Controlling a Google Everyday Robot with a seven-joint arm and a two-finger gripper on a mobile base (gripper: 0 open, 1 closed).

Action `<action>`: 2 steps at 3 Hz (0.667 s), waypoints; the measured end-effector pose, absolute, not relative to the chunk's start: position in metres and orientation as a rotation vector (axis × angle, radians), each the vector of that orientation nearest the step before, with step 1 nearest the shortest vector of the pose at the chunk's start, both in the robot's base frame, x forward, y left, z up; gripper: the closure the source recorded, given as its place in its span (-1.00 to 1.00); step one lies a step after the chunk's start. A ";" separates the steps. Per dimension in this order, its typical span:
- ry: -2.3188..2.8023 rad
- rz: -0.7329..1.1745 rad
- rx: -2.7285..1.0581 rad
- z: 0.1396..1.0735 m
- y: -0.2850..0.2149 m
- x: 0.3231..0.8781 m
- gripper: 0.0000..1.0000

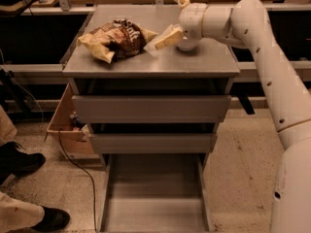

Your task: Pick brown chip bag from bottom drawer and place on counter

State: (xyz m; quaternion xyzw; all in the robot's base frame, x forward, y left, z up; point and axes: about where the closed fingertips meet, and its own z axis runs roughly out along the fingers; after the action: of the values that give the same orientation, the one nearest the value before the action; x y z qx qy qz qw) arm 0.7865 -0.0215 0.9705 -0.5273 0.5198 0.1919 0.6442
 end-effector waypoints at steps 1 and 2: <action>1.164 0.425 -1.251 0.970 -0.065 0.764 -1.00; 1.173 0.331 -1.257 0.977 -0.125 0.741 -1.00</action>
Offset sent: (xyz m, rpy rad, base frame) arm -0.0773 -0.1982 0.0122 -0.1323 -0.1118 -0.1545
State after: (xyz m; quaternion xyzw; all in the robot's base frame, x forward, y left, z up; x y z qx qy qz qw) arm 0.7406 -0.1249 0.9768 -0.5514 0.5143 0.1450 0.6406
